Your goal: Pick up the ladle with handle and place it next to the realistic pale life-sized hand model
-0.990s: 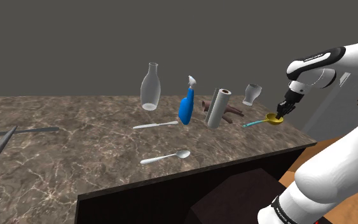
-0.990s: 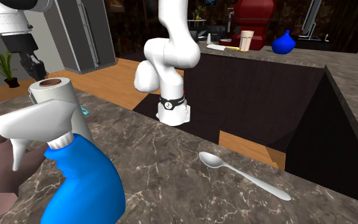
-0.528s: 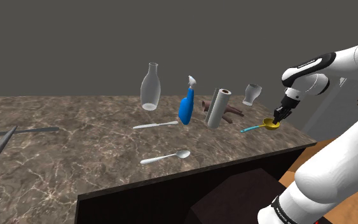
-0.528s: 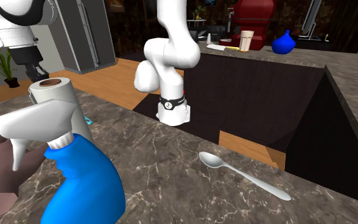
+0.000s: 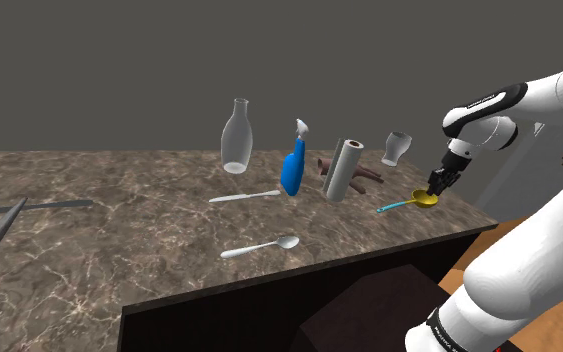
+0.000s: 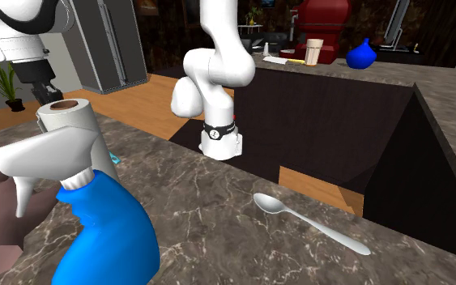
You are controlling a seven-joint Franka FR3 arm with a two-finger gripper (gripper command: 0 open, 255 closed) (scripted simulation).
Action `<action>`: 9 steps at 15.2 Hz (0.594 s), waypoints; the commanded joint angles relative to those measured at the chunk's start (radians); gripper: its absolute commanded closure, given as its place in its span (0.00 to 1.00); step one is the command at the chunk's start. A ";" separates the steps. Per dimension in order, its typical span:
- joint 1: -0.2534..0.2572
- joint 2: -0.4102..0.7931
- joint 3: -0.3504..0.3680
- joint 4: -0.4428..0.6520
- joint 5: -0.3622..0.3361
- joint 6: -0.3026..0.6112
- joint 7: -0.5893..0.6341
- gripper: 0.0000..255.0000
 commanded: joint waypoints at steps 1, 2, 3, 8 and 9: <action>0.000 0.000 0.000 0.000 0.000 0.000 0.000 0.00; 0.000 0.000 0.000 0.000 0.000 0.000 0.000 0.00; 0.000 0.000 0.000 0.000 0.000 0.000 0.000 0.00; -0.004 -0.052 0.009 0.064 -0.039 -0.102 0.030 0.00; -0.005 -0.062 0.012 0.083 -0.047 -0.129 0.036 0.00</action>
